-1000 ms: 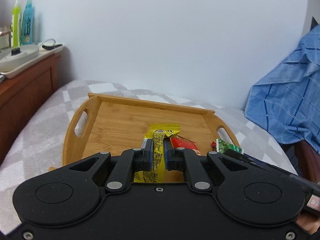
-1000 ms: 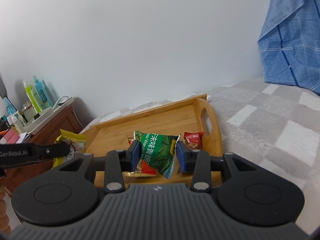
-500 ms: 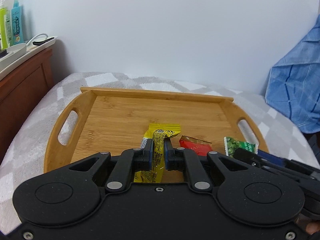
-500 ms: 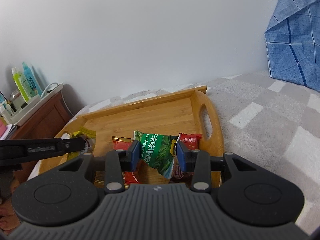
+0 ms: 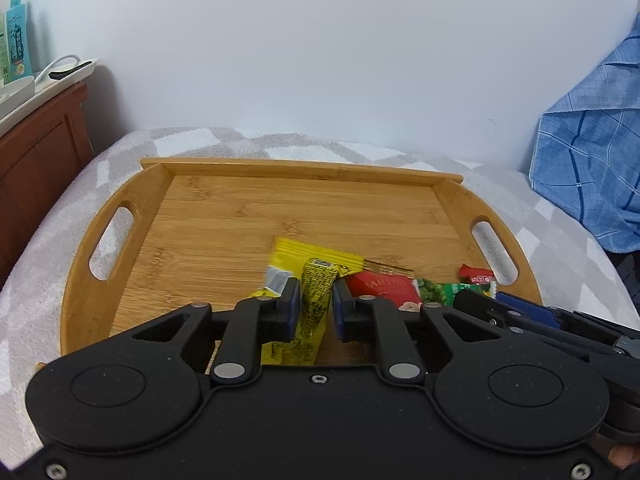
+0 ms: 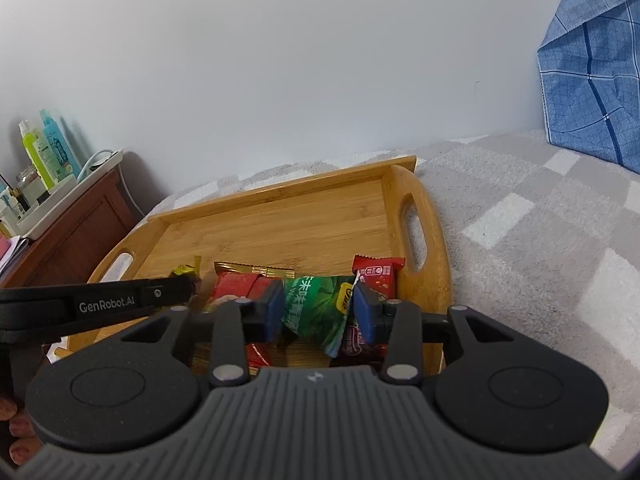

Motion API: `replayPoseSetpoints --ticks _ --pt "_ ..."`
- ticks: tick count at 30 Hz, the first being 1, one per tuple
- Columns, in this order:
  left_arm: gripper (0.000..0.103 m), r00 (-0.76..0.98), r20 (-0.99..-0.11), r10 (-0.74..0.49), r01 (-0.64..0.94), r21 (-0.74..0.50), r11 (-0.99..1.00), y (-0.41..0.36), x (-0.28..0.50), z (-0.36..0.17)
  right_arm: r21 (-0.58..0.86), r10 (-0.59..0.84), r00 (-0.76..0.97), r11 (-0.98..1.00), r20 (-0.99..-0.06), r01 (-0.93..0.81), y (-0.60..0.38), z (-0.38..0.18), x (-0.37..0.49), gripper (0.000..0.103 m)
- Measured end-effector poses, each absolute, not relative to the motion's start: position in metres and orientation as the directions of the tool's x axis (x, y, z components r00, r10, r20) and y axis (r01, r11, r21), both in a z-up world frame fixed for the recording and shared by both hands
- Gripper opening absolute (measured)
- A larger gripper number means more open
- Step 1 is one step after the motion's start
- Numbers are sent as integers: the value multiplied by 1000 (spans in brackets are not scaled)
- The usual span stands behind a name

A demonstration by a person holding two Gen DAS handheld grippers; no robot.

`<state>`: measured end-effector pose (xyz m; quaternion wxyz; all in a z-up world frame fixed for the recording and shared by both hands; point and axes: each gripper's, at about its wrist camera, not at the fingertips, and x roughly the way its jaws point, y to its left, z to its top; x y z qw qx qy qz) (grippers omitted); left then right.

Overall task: Organize snacks
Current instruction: 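Open the left tool on the yellow packet while the right tool releases the green bag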

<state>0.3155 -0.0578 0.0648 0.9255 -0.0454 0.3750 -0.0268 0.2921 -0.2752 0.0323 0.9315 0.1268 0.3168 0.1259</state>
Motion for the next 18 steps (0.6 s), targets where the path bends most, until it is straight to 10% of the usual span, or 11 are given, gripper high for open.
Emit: replayPoseSetpoints --ticks 18 --pt "60 774 -625 -101 56 -92 994 -43 266 96 370 316 821 919 -476 -139 -294 54 268 70"
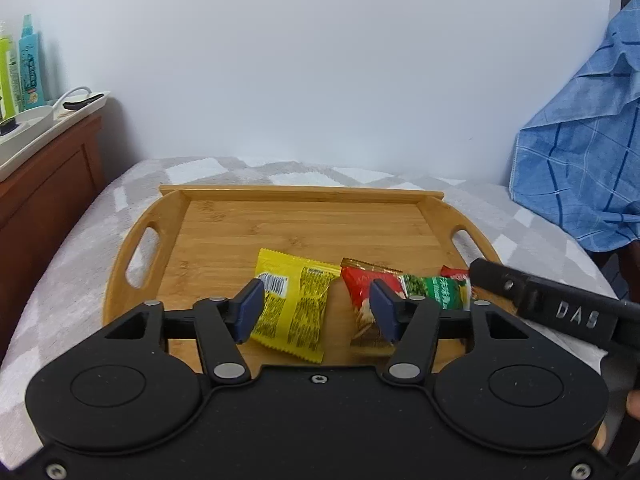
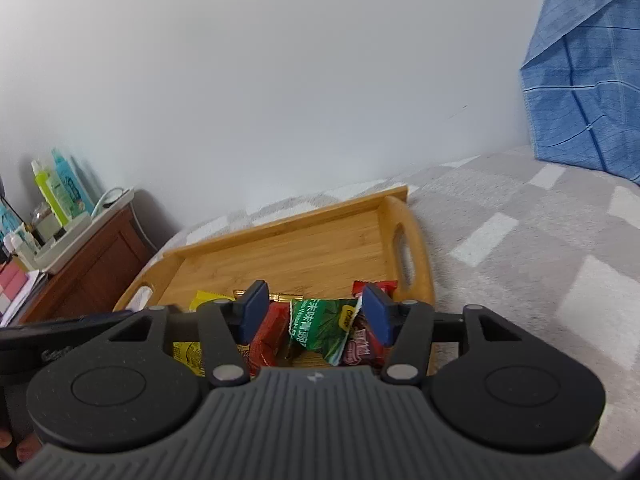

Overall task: Organize snacks
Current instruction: 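Open the left tool on the yellow packet while the right tool releases the green bag, then move both tools back to the snack pile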

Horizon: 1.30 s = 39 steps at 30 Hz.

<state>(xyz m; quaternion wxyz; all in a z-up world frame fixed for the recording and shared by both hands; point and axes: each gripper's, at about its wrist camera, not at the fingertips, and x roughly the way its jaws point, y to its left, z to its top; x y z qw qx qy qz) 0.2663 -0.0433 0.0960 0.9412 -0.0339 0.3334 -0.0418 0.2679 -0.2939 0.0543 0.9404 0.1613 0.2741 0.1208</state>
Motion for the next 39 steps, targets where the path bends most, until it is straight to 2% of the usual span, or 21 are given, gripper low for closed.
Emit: replayPoseSetpoints --ticks 9,26,39 --pt "80 804 -583 -112 68 -97 993 -32 216 105 384 276 848 918 -451 -95 -303 56 230 77" --pt "90 831 -538 -140 124 -67 990 -31 121 96 337 244 879 936 -409 -103 -294 46 153 85" --pt "95 863 -495 -100 94 -38 995 -25 59 76 164 118 905 985 -408 -54 -276 28 93 90"
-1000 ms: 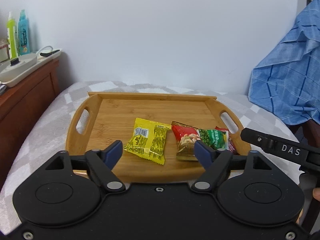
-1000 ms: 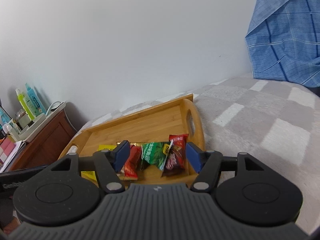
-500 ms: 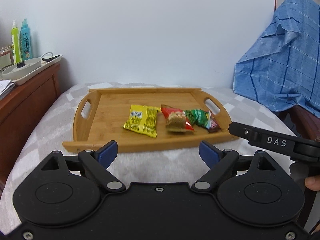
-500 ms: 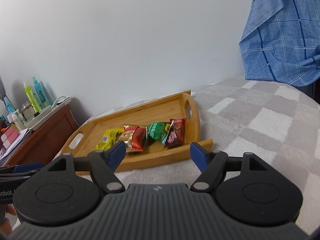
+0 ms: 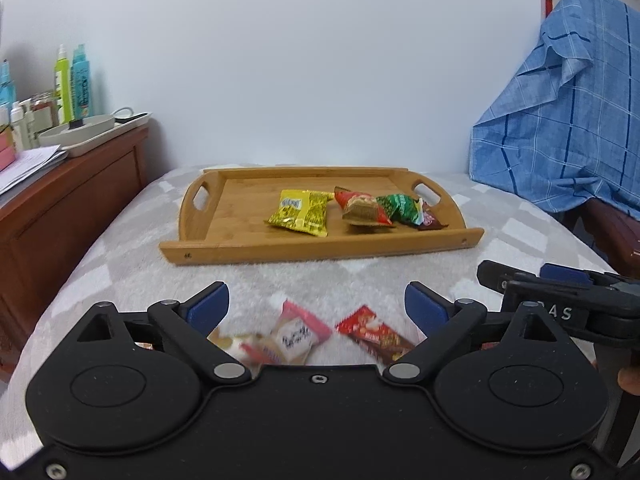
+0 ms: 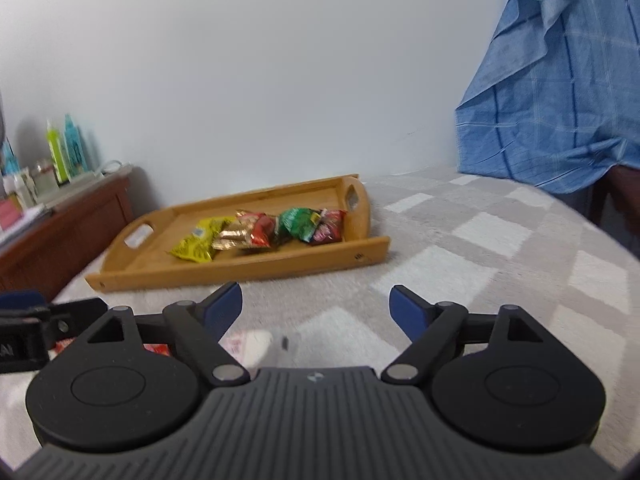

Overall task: Organize snacks
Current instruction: 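Move both tools back to the snack pile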

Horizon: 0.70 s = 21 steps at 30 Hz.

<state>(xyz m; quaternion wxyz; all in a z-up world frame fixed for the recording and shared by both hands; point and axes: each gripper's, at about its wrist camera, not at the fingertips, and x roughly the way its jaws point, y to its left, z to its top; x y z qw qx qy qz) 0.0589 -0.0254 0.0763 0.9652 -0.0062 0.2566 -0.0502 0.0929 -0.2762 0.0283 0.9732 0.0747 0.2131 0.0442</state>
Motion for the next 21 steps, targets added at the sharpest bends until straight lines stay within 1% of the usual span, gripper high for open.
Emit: replayPoseSetpoints --ticks 3,12,17,21 --pt "95 866 -493 -77 78 -18 997 -26 46 69 131 86 908 991 -410 -35 -271 24 82 90" --pt "95 870 -494 -8 39 54 998 -27 19 47 123 55 898 992 -436 -2 -263 10 62 91" --pt "95 856 -517 22 20 75 997 -23 11 34 81 47 895 997 -444 -12 -252 4 56 92" --pt "95 847 -529 50 -8 81 997 -18 10 27 92 50 888 996 -458 -9 -249 1 55 92"
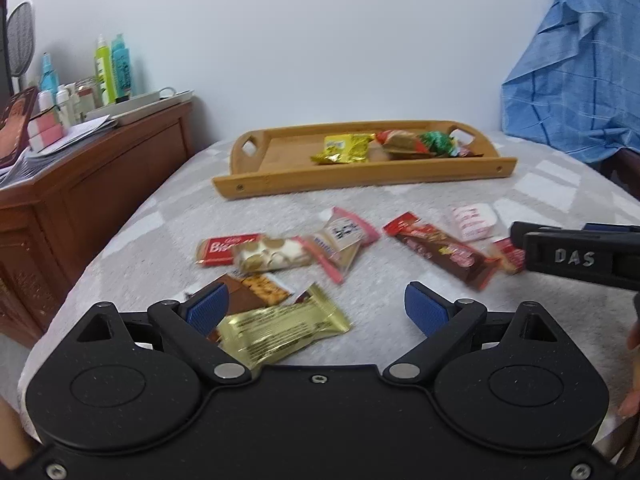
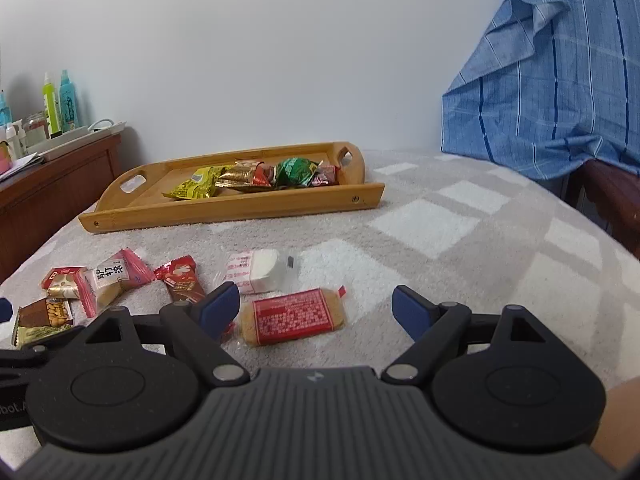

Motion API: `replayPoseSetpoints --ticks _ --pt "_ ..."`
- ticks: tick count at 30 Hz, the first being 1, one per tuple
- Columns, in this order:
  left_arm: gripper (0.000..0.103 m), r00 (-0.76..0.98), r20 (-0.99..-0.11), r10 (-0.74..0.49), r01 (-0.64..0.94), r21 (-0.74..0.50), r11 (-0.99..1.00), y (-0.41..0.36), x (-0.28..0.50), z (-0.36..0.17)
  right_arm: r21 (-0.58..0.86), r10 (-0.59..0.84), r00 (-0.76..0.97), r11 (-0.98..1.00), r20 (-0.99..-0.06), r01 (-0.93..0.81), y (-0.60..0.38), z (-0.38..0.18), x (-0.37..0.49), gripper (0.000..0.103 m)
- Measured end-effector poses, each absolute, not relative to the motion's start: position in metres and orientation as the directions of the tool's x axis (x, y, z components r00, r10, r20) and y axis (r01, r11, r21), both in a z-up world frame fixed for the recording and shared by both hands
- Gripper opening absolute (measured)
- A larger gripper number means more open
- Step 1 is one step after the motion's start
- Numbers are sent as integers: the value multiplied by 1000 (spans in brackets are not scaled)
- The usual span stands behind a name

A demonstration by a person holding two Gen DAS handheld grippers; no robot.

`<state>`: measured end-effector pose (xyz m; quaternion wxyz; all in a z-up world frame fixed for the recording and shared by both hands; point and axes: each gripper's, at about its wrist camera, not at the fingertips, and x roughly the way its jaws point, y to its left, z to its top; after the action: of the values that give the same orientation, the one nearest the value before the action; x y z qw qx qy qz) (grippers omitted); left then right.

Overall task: Organize snacks
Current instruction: 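Move both tools back to the snack pile, then grasp the gold bar with the left tool while the right tool grasps the red-wrapped cake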

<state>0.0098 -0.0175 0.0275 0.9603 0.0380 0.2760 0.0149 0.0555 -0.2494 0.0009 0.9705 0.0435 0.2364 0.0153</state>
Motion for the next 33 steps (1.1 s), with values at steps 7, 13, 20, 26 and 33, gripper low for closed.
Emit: replayPoseSetpoints --ticks 7,13,20,26,33 --pt "95 828 -555 77 -37 83 996 -8 11 18 137 49 876 990 -481 20 -256 -2 57 91" --pt "78 796 -603 54 -28 52 998 -5 13 11 99 41 863 995 -503 10 -249 -5 59 89" --pt "44 782 -621 -43 60 7 998 -14 10 14 52 33 852 999 -522 -7 -240 -9 62 85" --pt "44 800 -596 -70 125 51 991 -24 4 20 48 33 851 999 -525 -9 -240 -9 63 84" --pt "65 836 -545 -63 155 125 980 -29 -3 27 39 15 848 999 -530 6 -243 -8 62 73"
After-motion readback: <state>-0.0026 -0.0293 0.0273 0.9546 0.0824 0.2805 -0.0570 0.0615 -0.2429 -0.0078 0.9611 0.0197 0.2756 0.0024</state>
